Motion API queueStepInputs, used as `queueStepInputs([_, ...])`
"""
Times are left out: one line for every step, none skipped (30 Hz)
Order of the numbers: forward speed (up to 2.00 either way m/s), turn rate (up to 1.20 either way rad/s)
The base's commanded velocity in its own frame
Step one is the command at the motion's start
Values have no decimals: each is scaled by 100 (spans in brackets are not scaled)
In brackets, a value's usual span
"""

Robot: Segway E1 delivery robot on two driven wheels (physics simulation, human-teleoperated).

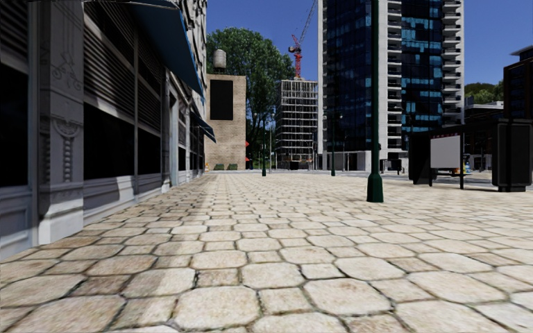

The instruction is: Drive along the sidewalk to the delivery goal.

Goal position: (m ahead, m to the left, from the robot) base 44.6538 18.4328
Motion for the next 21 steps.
queueStepInputs([184, 0])
queueStepInputs([184, 0])
queueStepInputs([184, 0])
queueStepInputs([184, 0])
queueStepInputs([184, 0])
queueStepInputs([184, 0])
queueStepInputs([184, 0])
queueStepInputs([184, 0])
queueStepInputs([184, 0])
queueStepInputs([184, 0])
queueStepInputs([184, 0])
queueStepInputs([184, 0])
queueStepInputs([184, 0])
queueStepInputs([184, 0])
queueStepInputs([184, 0])
queueStepInputs([184, 0])
queueStepInputs([184, 0])
queueStepInputs([185, 0])
queueStepInputs([185, 0])
queueStepInputs([185, 0])
queueStepInputs([185, 0])
